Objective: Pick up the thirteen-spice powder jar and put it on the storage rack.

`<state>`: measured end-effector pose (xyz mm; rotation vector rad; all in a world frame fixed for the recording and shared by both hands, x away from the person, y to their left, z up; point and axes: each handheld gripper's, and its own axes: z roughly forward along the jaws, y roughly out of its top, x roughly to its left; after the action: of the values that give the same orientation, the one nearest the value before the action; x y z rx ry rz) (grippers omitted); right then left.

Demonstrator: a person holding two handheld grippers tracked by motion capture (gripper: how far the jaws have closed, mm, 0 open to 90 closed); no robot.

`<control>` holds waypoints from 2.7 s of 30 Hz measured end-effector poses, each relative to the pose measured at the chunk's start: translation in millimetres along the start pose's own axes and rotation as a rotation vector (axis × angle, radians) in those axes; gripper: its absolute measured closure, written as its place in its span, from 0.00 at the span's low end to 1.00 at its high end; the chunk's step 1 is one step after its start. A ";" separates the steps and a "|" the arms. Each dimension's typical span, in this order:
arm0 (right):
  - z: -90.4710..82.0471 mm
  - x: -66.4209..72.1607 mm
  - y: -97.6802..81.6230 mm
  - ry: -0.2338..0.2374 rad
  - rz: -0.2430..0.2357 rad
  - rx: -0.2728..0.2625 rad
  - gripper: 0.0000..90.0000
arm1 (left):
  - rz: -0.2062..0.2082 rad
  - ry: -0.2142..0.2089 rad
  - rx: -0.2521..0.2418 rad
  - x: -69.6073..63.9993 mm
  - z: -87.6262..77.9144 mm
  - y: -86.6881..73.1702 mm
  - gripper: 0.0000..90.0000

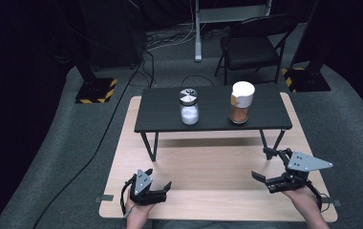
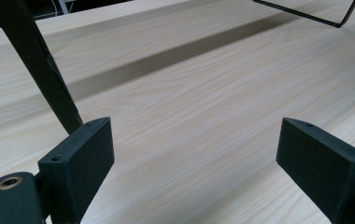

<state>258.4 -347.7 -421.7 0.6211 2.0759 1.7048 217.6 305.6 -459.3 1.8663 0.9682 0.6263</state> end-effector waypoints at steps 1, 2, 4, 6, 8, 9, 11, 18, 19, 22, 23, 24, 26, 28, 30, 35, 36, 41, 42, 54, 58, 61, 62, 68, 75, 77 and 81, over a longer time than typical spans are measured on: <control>0.0 1.6 -4.2 -0.001 -0.002 0.001 0.07 | 0.001 0.000 0.000 -0.1 0.1 0.0 0.12; 0.0 3.6 -8.4 -0.002 -0.005 0.008 0.07 | 0.001 0.000 -0.001 -0.1 0.1 -0.1 0.12; 0.2 6.4 -14.7 -0.005 -0.002 0.014 0.07 | 0.002 0.000 0.000 -0.3 0.1 0.0 0.12; 0.0 10.7 -23.6 -0.014 0.006 0.017 0.07 | 0.002 0.000 -0.002 -0.3 -0.4 -0.1 0.12; -0.2 12.6 -30.8 -0.012 0.014 0.015 0.08 | 0.001 0.001 -0.001 -0.1 -0.4 -0.1 0.12; -0.4 13.8 -34.3 -0.010 0.018 0.016 0.08 | 0.001 0.000 0.000 -0.1 -0.4 0.0 0.12; -1.0 16.6 -40.1 -0.015 0.015 0.026 0.08 | 0.002 0.000 -0.001 -0.3 -0.4 -0.2 0.12; -7.6 20.5 -57.4 -0.018 0.030 0.060 0.08 | 0.001 -0.001 0.000 -0.4 0.0 0.0 0.12; -7.6 20.5 -57.4 -0.018 0.030 0.060 0.08 | 0.001 -0.001 0.000 -0.4 0.0 0.0 0.12; -11.9 24.9 -64.4 -0.037 0.027 0.091 0.08 | 0.004 -0.002 0.003 -0.2 0.3 0.4 0.12; -12.6 25.9 -65.4 -0.042 0.022 0.099 0.08 | 0.006 -0.002 0.002 -0.1 0.3 0.4 0.12; -13.4 27.1 -66.2 -0.048 0.016 0.108 0.08 | 0.004 -0.004 0.004 0.0 0.2 0.7 0.12; -15.2 30.7 -68.1 -0.063 0.008 0.125 0.08 | 0.002 -0.005 0.003 0.1 0.0 0.6 0.12; -17.7 36.3 -70.8 -0.090 0.005 0.139 0.08 | 0.001 -0.005 0.002 0.4 -0.2 0.6 0.12; -20.1 39.4 -73.6 -0.105 0.009 0.150 0.08 | 0.001 -0.005 0.000 0.8 -0.4 0.7 0.12; -25.9 41.1 -78.0 -0.128 0.036 0.147 0.08 | 0.008 -0.007 0.002 0.8 0.0 1.2 0.12; -26.3 41.1 -78.6 -0.134 0.038 0.144 0.08 | 0.008 -0.008 0.003 0.5 0.2 1.4 0.12; -25.5 37.6 -79.6 -0.133 0.058 0.153 0.08 | 0.005 -0.009 0.001 0.3 1.1 1.5 0.12; -25.6 37.7 -79.8 -0.134 0.058 0.153 0.08 | 0.006 -0.009 0.003 0.4 1.0 1.5 0.12; -22.3 36.7 -77.8 -0.129 0.057 0.180 0.08 | 0.004 -0.010 0.004 1.0 0.6 1.3 0.12; -21.8 36.3 -77.5 -0.129 0.059 0.184 0.08 | 0.005 -0.011 0.005 0.9 0.7 1.4 0.12; -21.1 36.2 -77.3 -0.128 0.057 0.187 0.08 | 0.004 -0.011 0.005 0.9 0.6 1.3 0.12; -21.0 36.1 -77.3 -0.126 0.059 0.187 0.08 | 0.004 -0.011 0.005 0.8 0.5 1.3 0.12; -20.0 36.1 -77.0 -0.123 0.059 0.189 0.08 | 0.007 -0.014 0.006 0.8 0.1 1.4 0.12; -18.7 35.8 -76.1 -0.124 0.059 0.202 0.08 | 0.011 -0.016 0.007 -0.3 1.2 2.3 0.12; -18.8 36.3 -75.9 -0.126 0.055 0.204 0.08 | 0.014 -0.017 0.011 -0.6 2.0 2.9 0.12; -18.9 36.4 -75.5 -0.128 0.054 0.208 0.08 | 0.013 -0.017 0.011 -0.1 1.6 2.6 0.12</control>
<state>210.6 -355.3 -492.8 0.8337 2.1779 1.4463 219.6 304.0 -457.8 1.8859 0.9507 0.6140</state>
